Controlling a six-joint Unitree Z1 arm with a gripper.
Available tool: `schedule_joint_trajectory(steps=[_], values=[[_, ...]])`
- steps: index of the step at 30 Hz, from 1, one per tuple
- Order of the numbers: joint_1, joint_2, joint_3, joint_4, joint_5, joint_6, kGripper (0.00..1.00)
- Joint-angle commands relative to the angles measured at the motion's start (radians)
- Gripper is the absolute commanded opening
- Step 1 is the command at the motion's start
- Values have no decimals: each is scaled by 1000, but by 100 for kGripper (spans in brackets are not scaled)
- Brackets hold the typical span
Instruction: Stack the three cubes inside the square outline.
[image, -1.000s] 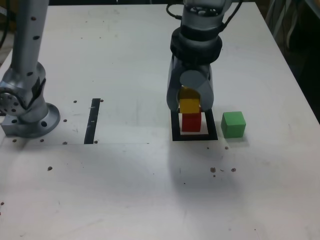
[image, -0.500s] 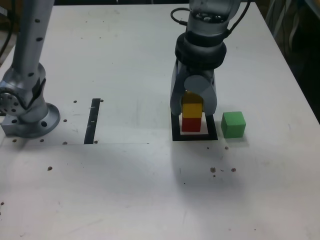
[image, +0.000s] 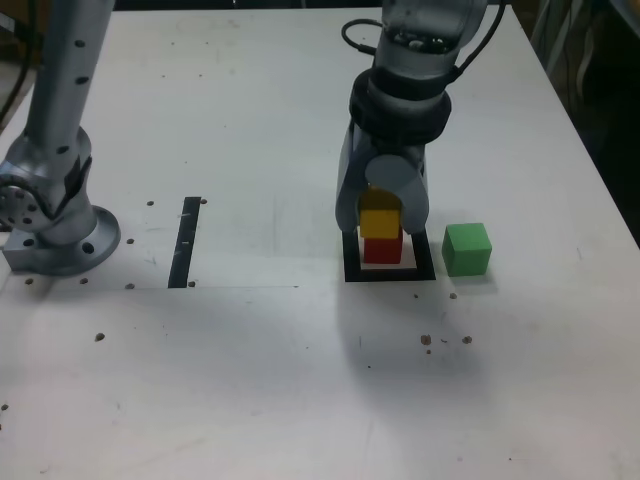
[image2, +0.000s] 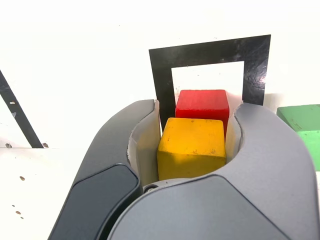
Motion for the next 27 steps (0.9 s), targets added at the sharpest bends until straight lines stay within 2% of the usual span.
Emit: schedule_joint_trajectory(steps=[1, 11, 15, 22, 27], values=[[1, 6, -5, 1, 1, 1, 44], [1, 9, -8, 3, 8, 4, 45], [2, 8, -7, 4, 14, 4, 53], [4, 10, -9, 3, 7, 12, 78], [4, 13, -13, 2, 1, 22, 82]])
